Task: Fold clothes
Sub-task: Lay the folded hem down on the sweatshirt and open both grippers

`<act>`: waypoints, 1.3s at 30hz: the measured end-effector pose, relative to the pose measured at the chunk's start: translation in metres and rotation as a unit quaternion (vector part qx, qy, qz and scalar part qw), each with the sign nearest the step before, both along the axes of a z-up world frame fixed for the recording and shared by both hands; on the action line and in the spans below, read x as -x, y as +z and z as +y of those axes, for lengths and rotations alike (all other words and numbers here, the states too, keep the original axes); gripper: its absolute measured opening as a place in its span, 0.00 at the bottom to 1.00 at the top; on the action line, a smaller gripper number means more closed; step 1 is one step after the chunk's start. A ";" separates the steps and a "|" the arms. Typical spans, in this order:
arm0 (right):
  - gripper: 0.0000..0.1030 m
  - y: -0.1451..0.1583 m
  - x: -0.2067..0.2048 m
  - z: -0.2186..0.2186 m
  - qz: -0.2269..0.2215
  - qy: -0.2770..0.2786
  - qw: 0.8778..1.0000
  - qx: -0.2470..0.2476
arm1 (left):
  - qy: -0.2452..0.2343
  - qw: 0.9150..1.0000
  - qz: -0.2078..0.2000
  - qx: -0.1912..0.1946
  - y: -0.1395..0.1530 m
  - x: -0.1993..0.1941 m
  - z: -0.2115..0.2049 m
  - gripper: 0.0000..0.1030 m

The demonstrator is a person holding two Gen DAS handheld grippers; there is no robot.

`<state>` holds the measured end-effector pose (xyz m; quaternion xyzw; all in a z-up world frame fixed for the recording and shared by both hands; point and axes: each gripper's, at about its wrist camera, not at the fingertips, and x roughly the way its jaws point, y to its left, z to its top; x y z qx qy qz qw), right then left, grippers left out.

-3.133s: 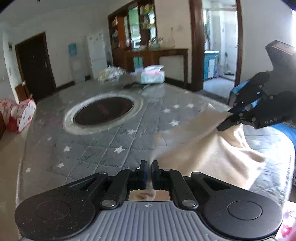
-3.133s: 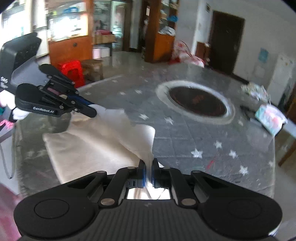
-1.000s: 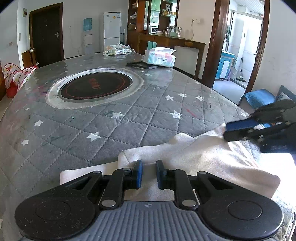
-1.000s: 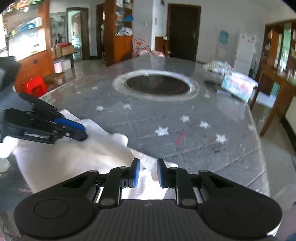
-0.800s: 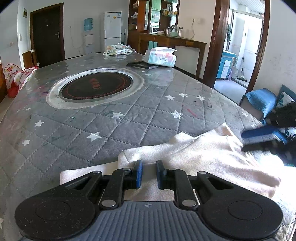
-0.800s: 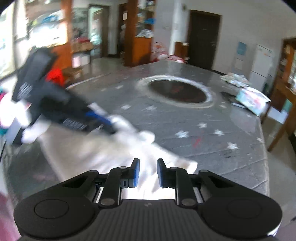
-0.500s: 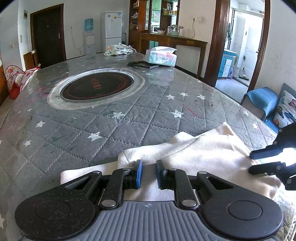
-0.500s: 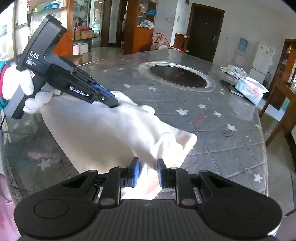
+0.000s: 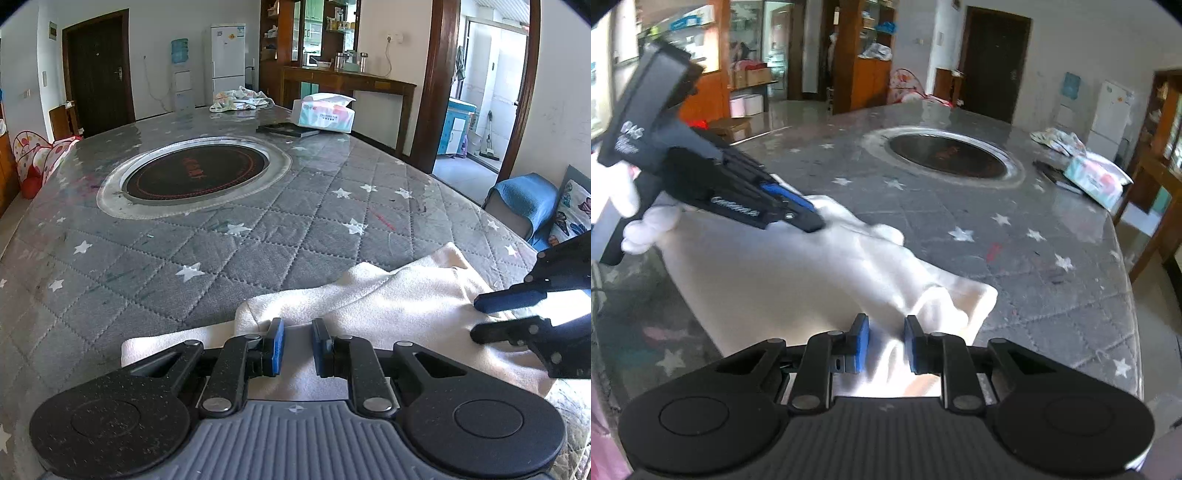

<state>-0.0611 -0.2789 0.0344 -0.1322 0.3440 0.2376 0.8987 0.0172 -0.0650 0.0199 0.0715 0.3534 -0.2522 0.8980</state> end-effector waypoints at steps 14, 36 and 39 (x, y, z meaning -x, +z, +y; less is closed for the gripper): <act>0.19 0.011 -0.027 0.030 -0.011 0.021 0.999 -0.021 | -0.001 0.998 -0.044 0.041 0.028 0.044 0.025 0.42; 0.24 0.019 -0.019 0.033 -0.028 0.025 0.999 -0.014 | 0.068 0.996 -0.027 0.043 0.015 0.091 0.078 0.35; 0.25 0.028 0.000 0.032 -0.037 0.041 0.998 -0.012 | 0.062 0.996 -0.044 0.049 0.026 0.099 0.075 0.35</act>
